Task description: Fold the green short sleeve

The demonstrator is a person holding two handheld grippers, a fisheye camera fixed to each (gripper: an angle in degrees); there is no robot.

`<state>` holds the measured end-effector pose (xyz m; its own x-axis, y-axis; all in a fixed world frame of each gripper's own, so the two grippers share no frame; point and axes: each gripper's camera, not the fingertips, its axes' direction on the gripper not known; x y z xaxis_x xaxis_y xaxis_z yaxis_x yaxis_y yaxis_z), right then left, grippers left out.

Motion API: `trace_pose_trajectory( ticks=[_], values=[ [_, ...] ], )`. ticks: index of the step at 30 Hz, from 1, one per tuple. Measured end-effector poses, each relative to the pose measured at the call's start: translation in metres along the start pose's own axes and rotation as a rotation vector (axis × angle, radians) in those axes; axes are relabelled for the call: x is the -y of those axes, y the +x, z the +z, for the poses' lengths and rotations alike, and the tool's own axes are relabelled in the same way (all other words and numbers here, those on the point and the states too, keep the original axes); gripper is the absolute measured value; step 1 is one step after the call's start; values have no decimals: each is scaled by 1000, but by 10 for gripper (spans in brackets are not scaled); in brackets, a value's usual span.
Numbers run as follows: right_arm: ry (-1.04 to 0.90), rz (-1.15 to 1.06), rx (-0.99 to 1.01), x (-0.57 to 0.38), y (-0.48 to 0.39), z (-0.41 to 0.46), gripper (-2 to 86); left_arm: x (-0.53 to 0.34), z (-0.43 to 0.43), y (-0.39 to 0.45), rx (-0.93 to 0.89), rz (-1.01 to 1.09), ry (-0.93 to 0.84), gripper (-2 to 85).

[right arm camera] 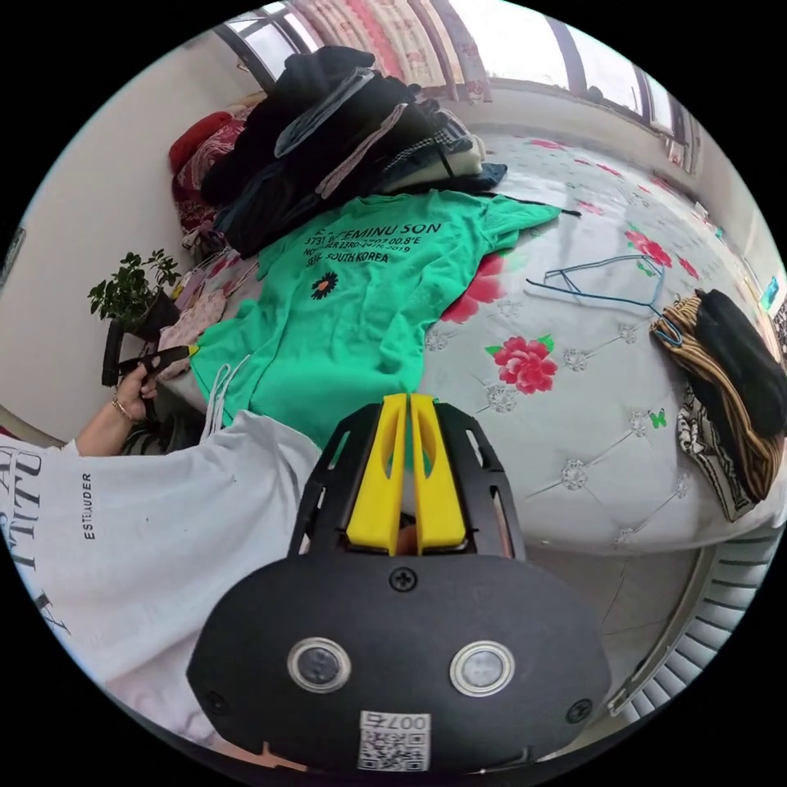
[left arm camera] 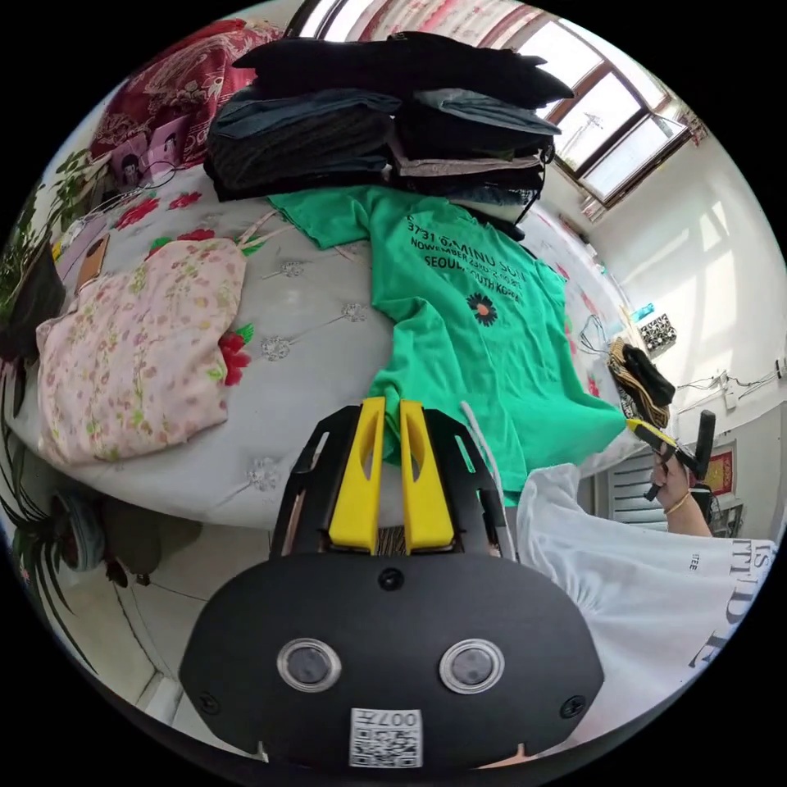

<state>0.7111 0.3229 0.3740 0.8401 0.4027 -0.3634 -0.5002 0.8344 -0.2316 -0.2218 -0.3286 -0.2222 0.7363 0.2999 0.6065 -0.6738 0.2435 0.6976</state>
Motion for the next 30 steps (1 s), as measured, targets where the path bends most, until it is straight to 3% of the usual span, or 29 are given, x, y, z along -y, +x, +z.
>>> trace_pose_trajectory(
  ticks=[8,15,21,25,30],
  values=[
    [-122,-57,-67,-54,-3,43,42,-62,-38,-47,10,-186,-52,30],
    [-284,-118,30,-67,1,67,3,-61,-68,-57,-42,-186,-40,17],
    [10,38,301,9,64,-16,-2,40,-115,-67,-164,-138,45,4],
    [287,-87,246,83,57,-124,-2,103,-222,-47,-395,-87,389,1],
    [546,-288,159,68,25,-226,-2,82,-322,-9,-400,131,572,1]
  ],
)
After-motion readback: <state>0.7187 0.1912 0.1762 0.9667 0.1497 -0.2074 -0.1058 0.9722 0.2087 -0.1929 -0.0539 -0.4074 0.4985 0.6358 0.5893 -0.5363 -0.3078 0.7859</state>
